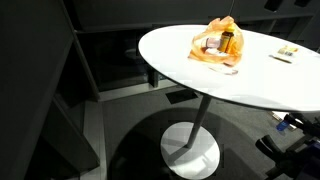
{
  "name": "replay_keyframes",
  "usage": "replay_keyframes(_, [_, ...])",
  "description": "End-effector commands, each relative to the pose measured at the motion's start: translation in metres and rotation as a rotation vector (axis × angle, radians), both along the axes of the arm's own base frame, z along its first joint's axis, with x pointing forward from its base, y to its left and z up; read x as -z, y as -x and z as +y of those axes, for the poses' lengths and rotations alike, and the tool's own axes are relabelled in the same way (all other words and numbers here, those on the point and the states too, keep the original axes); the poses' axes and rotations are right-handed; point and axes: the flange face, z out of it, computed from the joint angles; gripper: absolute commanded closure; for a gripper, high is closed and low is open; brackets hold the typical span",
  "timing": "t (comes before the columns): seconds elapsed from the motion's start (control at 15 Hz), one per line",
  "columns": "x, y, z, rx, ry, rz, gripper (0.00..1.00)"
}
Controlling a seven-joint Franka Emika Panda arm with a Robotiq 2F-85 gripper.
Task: Put the white and orange bottle in the plastic
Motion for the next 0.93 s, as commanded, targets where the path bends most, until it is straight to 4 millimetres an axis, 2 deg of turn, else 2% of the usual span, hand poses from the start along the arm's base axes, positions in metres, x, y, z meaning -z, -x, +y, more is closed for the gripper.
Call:
replay_keyframes(0.0, [0.002, -0.037, -0.021, 0.034, 0.021, 0.013, 0.00])
replay_keyframes(0.2, [0.010, -0.059, -0.056, 0.090, 0.038, 0.037, 0.00])
replay_keyframes(0.4, [0.022, -0.076, -0.103, 0.122, 0.045, 0.077, 0.00])
replay_keyframes(0.87, [0.043, -0.094, -0.198, 0.049, 0.048, 0.151, 0.00])
